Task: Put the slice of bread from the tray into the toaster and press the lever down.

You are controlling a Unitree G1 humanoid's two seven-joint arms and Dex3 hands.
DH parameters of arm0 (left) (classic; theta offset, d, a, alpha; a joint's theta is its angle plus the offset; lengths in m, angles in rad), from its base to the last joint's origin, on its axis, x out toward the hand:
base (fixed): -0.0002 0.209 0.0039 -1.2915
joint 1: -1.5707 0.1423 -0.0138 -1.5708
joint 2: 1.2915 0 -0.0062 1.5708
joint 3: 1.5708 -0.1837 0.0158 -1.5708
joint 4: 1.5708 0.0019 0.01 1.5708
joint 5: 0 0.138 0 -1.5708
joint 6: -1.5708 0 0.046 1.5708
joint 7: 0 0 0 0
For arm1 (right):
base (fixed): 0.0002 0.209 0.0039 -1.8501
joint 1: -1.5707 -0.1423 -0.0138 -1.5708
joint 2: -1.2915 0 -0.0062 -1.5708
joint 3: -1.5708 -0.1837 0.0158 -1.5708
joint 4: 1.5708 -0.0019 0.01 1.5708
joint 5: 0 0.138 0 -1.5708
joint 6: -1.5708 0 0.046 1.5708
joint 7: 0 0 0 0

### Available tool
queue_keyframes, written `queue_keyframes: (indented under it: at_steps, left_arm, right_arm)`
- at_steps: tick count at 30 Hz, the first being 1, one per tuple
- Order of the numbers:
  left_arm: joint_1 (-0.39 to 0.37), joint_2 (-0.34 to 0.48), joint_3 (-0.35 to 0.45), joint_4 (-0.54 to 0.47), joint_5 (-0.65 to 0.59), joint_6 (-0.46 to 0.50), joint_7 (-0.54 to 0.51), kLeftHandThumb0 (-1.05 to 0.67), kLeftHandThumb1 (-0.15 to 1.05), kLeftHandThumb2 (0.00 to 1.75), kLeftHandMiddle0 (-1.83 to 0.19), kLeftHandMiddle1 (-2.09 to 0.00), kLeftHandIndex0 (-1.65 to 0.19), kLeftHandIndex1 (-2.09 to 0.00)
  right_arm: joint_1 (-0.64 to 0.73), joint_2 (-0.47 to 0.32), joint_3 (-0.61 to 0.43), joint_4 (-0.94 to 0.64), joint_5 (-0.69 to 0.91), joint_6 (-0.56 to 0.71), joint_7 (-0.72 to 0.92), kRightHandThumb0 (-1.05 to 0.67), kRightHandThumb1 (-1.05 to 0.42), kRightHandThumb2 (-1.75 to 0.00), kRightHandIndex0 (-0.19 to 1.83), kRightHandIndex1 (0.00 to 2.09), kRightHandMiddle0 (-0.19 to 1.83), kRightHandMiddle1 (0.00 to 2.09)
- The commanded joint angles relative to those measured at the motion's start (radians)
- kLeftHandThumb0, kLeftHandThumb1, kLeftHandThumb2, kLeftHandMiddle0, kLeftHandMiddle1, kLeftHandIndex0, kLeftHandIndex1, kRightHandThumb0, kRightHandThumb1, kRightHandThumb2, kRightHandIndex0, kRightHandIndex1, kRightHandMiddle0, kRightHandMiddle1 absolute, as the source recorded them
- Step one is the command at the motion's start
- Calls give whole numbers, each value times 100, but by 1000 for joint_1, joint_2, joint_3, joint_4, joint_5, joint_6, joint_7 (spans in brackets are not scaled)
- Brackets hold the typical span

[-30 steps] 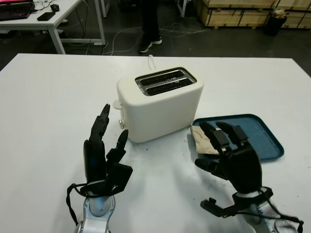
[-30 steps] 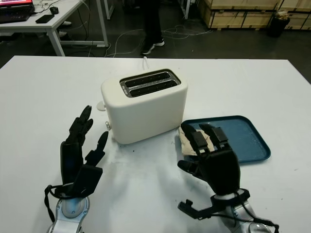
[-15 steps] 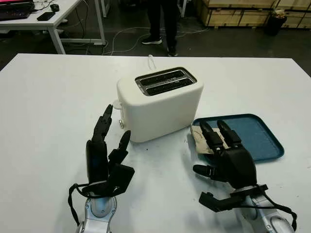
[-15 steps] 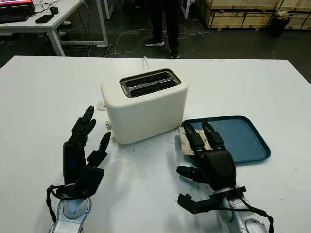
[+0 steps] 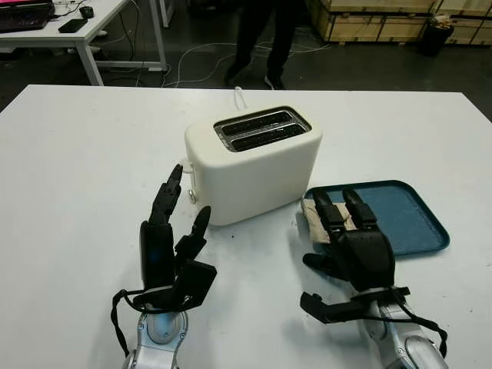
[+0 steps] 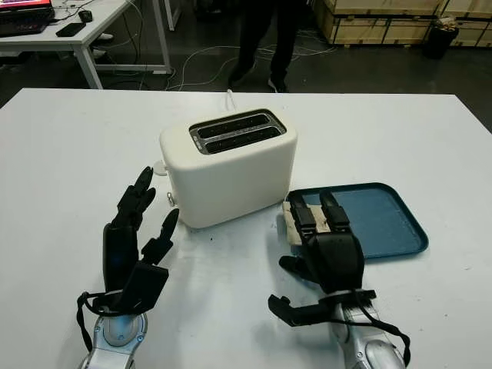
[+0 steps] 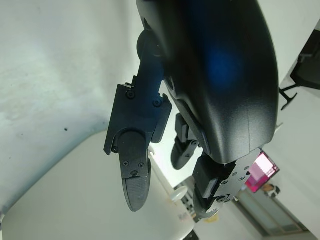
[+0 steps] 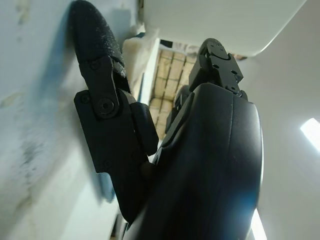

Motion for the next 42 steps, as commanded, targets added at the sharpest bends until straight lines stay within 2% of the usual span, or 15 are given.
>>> queue_keyframes:
  at_steps: [1,10,17,21,31,37,39,40,41,42]
  left_arm:
    - [-9,-46,-11,-3,6,5,9,-52,92,35,-22,-43,-32,0]
    - [-7,-42,-27,-7,20,1,24,-55,92,31,-22,-45,-32,0]
    - [-3,-47,-38,-4,13,-2,33,-57,92,30,-20,-46,-31,0]
    - [1,-44,-41,-11,11,2,31,-57,92,30,-19,-46,-30,0]
    - [-1,-33,-35,-8,5,-9,25,-56,92,30,-18,-48,-29,0]
    - [-1,-36,-33,-13,-3,-3,21,-56,92,28,-17,-48,-29,0]
    - [-1,-34,-34,-12,0,-5,23,-56,92,28,-17,-49,-29,0]
    - [-2,-34,-33,-12,-1,-4,23,-56,92,28,-17,-49,-29,0]
    - [-4,-33,-32,-9,-3,-6,23,-55,92,28,-17,-48,-29,0]
    - [-5,-34,-31,-9,-4,-5,23,-55,92,27,-17,-48,-29,0]
  right_arm:
    - [-14,1,14,-43,-35,42,61,-81,-92,-10,0,0,5,1]
    - [-25,-9,41,-179,-187,145,364,-75,-92,-10,0,0,0,0]
    - [-59,12,32,-125,-224,182,453,-72,-92,-13,0,0,0,0]
    - [-83,30,25,-55,-206,207,422,-69,-92,-11,0,0,0,0]
    - [-119,42,15,124,-100,188,189,-64,-92,-14,0,0,2,1]
    - [-128,38,28,162,-85,210,139,-62,-92,-19,2,1,4,2]
    - [-125,36,33,162,-90,211,109,-59,-92,-24,20,11,19,9]
    - [-126,33,35,166,-90,204,84,-57,-92,-25,15,65,30,20]
    - [-125,29,37,171,-86,191,51,-55,-92,-25,9,118,34,44]
    - [-124,19,42,174,-87,176,24,-52,-92,-24,50,151,38,104]
